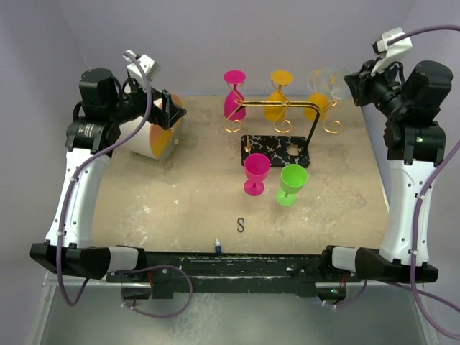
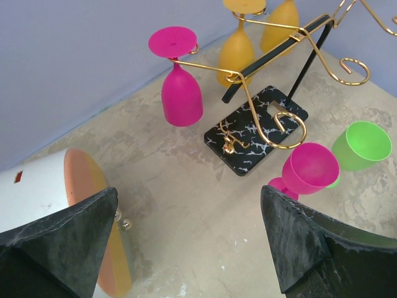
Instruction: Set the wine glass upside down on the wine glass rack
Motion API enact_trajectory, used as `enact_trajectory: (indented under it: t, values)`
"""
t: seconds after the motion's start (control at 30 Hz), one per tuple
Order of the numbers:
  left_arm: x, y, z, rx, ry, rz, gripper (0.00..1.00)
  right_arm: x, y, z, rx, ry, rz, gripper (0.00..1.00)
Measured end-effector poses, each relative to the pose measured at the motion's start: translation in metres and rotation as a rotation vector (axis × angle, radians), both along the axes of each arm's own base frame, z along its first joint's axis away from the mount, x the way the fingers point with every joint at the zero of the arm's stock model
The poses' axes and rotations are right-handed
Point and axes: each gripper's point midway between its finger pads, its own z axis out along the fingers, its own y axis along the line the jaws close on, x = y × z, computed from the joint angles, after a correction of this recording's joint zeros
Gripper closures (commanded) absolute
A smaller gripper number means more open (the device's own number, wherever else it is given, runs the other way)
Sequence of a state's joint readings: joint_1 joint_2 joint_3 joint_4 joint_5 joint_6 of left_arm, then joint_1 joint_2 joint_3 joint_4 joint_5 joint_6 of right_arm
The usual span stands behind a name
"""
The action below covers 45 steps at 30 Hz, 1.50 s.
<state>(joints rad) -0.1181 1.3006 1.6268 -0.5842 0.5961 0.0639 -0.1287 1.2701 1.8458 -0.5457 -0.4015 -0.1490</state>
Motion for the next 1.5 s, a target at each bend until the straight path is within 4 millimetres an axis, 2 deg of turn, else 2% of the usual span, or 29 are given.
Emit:
enact_trajectory:
  t: [0.13,0.33,0.5,0.67,0.77,0.93,1.07,1.33,1.5]
  values:
    - [0.009,-0.003,0.001,-0.01,0.01,-0.01,0.01,0.003,0.033,0.004,0.036,-0.009,0.129,1.0]
    - [0.018,-0.015,0.017,-0.074,0.006,-0.056,0.01,0.01,0.073,-0.001,0.085,0.012,0.288,1.0]
    - [0.03,-0.028,0.026,-0.16,0.033,-0.104,0.01,0.013,0.099,-0.005,0.111,0.027,0.385,1.0]
    - [0.045,-0.043,0.022,-0.234,0.098,-0.143,0.0,0.011,0.123,-0.001,0.139,0.021,0.465,1.0]
    - [0.047,-0.061,0.019,-0.247,0.126,-0.18,0.0,0.011,0.137,-0.001,0.15,0.021,0.498,1.0]
    - [0.034,-0.109,0.018,-0.28,0.185,-0.283,0.01,0.013,0.164,-0.007,0.16,0.037,0.553,1.0]
    - [0.029,-0.134,0.019,-0.323,0.231,-0.333,0.16,0.018,0.179,-0.018,0.159,0.067,0.573,1.0]
    - [0.04,-0.146,0.011,-0.391,0.312,-0.329,0.44,0.029,0.19,-0.035,0.157,0.115,0.57,1.0]
    - [0.04,-0.149,0.013,-0.405,0.316,-0.33,0.51,0.029,0.192,-0.036,0.15,0.113,0.563,1.0]
